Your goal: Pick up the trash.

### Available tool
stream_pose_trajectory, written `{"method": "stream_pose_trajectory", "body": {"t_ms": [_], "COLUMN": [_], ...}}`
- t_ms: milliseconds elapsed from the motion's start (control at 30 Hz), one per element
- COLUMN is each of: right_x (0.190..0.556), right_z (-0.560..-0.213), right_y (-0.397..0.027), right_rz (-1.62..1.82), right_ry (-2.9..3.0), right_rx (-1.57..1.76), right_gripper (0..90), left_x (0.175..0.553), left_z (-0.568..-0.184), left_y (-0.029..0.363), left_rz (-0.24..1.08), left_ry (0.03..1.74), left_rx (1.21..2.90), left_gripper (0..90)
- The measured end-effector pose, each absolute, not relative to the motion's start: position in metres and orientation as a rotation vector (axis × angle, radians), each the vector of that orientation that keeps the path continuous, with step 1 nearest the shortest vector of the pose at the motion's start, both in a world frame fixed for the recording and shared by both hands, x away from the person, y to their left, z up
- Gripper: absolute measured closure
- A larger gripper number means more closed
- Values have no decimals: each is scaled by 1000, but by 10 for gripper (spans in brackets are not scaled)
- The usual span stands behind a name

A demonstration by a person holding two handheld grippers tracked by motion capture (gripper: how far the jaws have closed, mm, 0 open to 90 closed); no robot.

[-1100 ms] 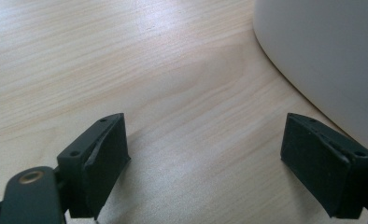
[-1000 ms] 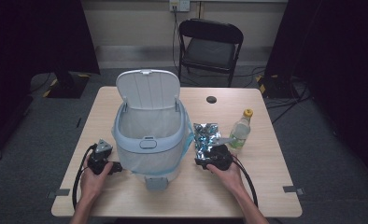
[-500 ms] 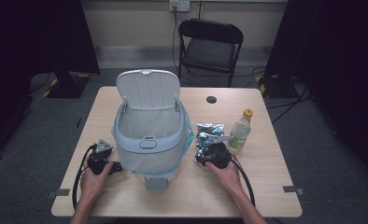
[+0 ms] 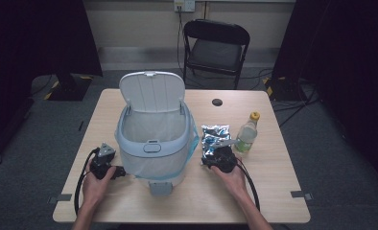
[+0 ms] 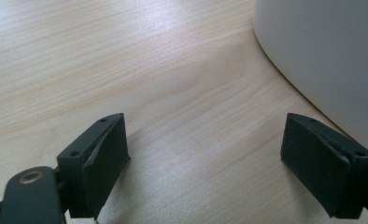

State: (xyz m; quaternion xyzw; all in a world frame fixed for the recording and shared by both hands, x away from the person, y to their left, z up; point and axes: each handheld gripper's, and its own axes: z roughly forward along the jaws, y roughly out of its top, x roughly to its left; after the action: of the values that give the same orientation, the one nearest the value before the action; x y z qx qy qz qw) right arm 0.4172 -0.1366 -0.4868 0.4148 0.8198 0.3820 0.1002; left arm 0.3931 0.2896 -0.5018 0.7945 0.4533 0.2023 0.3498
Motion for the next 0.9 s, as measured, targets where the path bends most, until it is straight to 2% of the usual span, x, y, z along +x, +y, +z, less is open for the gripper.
{"method": "stream_pose_trajectory", "body": {"t_ms": [300,467,667,767,900], "right_x": [410,416,433,435,430], "right_z": [-474,-467,-471,-481,-485], "right_y": [-159,-147,-126,-125,-128], "right_rz": [1121,1145,1077,1018,995], "right_ry": [2377,2355,2322,2335,2330], "right_rx": [1245,1248,1264,1295,1276], "right_gripper": [657,587,426,390,389], "left_x": [393,393,393,393,393], "left_z": [-502,-502,-502,-502,-502], "left_y": [290,290,290,290,290], "left_rz": [524,524,524,524,524], "left_ry": [1174,1174,1174,1174,1174], "left_rx": [2059,2059,2058,2058,2059], "left_gripper": [143,143,143,142,143]}}
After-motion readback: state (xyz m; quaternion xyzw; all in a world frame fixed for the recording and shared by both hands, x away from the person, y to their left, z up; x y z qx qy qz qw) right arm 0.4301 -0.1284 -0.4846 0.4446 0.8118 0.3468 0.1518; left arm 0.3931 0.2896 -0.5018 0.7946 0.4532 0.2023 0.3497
